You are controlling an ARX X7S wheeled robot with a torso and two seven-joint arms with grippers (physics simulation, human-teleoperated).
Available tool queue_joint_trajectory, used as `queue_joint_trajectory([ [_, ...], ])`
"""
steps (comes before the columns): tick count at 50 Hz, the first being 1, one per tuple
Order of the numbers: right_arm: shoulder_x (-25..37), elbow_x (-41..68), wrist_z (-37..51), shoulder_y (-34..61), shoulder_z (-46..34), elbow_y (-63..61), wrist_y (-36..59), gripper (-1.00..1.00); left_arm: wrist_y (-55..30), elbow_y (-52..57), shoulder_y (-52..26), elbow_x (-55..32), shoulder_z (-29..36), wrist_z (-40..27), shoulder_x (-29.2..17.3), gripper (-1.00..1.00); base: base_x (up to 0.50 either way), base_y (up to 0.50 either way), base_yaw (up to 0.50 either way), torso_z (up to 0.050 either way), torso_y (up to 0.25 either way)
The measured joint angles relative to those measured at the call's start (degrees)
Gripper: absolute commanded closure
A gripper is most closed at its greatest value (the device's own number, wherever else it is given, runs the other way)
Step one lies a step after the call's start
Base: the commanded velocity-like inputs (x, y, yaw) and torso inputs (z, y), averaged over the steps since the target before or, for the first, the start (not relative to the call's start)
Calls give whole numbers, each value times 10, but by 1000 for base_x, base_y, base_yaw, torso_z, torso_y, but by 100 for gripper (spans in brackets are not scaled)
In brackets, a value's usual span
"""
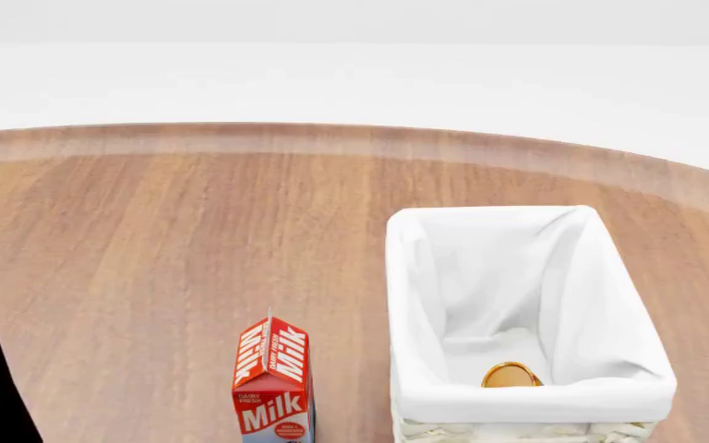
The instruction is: Pick up the alphabet soup and the tomato sauce, and put them in the basket.
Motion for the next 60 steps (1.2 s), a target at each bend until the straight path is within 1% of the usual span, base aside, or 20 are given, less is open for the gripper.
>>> queue_joint_trajectory([
  [4, -2, -2, -2, 0, -2, 5, -4, -100, 0, 0, 0, 0, 0, 0, 0, -100, 0, 0, 0, 0, 0],
  [5, -2, -2, -2, -1, -2, 6, -5, 100, 0, 0, 0, 0, 1, 0, -1, -100, 0, 0, 0, 0, 0],
  [13, 0, 0, 4, -3, -2, 5, -10, 100, 0, 0, 0, 0, 1, -1, -2, -100, 0, 0, 0, 0, 0],
  [20, 11, 6, 17, -3, 3, -24, -7, 100, -1, 1, 0, 0, 2, -2, -2, -100, 0, 0, 0, 0, 0],
  [34, 65, 52, 76, 10, 58, -179, 24, 100, -2, 0, -1, -1, 4, -3, -3, -100, 0, 0, 0, 0, 0],
  [38, 79, 78, 98, 25, 82, -228, 40, 100, -2, 0, -1, 0, 5, -3, -3, -100, 0, 0, 0, 0, 0],
  [47, 110, 176, 165, 84, 138, -326, 82, 100, -2, 1, -1, -2, 4, -4, -4, -100, 0, 0, 0, 0, 0],
  [52, 154, 242, 229, 171, 94, -358, 53, 100, -3, 3, -2, -2, 5, -5, -5, -100, 0, 0, 0, 0, 2],
  [60, 215, 327, 323, 362, -47, -385, -28, 100, -7, 5, -5, -4, 5, -5, -6, -100, 0, 0, 0, 0, 0],
])
